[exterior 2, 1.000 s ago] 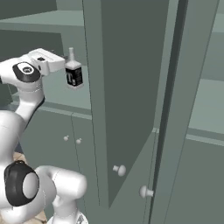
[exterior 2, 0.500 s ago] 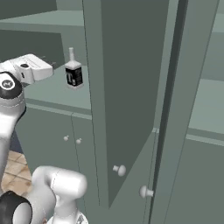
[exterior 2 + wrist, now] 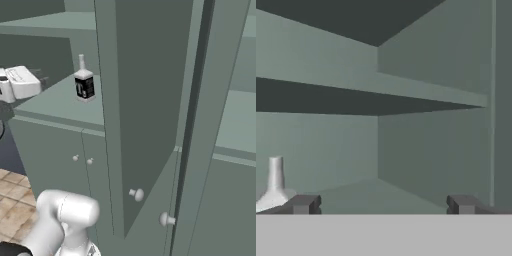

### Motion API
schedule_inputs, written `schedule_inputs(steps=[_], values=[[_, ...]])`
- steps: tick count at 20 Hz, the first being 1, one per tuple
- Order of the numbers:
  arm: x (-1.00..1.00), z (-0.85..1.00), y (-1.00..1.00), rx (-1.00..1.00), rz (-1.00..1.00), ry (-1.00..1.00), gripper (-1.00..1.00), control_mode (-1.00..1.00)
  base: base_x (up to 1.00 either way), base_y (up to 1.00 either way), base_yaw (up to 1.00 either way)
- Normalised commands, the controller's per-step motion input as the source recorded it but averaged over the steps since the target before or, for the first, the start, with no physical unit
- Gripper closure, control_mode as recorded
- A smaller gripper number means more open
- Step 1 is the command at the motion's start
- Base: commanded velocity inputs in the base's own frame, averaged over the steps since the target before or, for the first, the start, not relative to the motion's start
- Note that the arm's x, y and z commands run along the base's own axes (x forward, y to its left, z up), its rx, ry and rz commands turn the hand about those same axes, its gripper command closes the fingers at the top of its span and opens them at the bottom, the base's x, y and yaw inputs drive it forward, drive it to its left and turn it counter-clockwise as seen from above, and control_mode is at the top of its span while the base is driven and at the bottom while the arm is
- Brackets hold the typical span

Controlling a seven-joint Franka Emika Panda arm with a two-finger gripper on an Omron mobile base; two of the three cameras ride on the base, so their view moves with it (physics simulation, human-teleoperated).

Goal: Sort all alcoholic drinks to one cabinet, and non-alcoholic drinks to the other.

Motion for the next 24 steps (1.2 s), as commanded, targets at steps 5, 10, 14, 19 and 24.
schedule_inputs(steps=[5,10,14,19,24], values=[[-0.84,0.00,-0.04,0.00,-0.11,0.06,-1.00,-1.00,0.00,0.00,0.00],[-0.84,0.02,-0.20,0.02,-0.10,0.04,-1.00,-1.00,0.00,0.00,0.00],[-0.74,0.02,-0.27,0.02,-0.04,0.03,-1.00,-1.00,0.00,0.00,0.00],[-0.70,0.02,-0.09,0.06,0.02,0.01,-1.00,-1.00,0.00,0.00,0.00],[-0.63,0.10,0.00,0.07,0.07,0.02,-1.00,-1.00,0.00,0.00,0.00]])
